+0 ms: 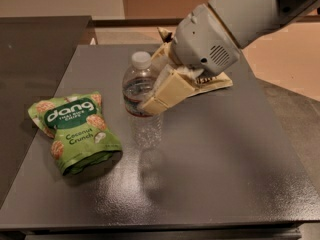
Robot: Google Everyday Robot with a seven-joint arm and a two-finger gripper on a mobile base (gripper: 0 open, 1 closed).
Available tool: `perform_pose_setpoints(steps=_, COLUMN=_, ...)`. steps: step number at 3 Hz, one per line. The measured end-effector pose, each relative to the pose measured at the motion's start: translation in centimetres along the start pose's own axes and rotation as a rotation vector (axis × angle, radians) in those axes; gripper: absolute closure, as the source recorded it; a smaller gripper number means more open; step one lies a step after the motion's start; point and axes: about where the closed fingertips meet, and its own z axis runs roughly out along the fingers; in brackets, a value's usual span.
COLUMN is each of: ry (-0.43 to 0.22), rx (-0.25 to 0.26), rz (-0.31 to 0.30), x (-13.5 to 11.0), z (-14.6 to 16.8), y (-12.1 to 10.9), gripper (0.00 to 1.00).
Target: Move water bottle near green rice chip bag
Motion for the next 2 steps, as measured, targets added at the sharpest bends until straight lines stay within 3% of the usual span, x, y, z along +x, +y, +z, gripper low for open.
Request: perform_pose_setpoints(steps=2, ry=-0.048, rx=-0.027, rz=-0.047, x=-0.7, z=2.7, y=-1.8, gripper=1.0)
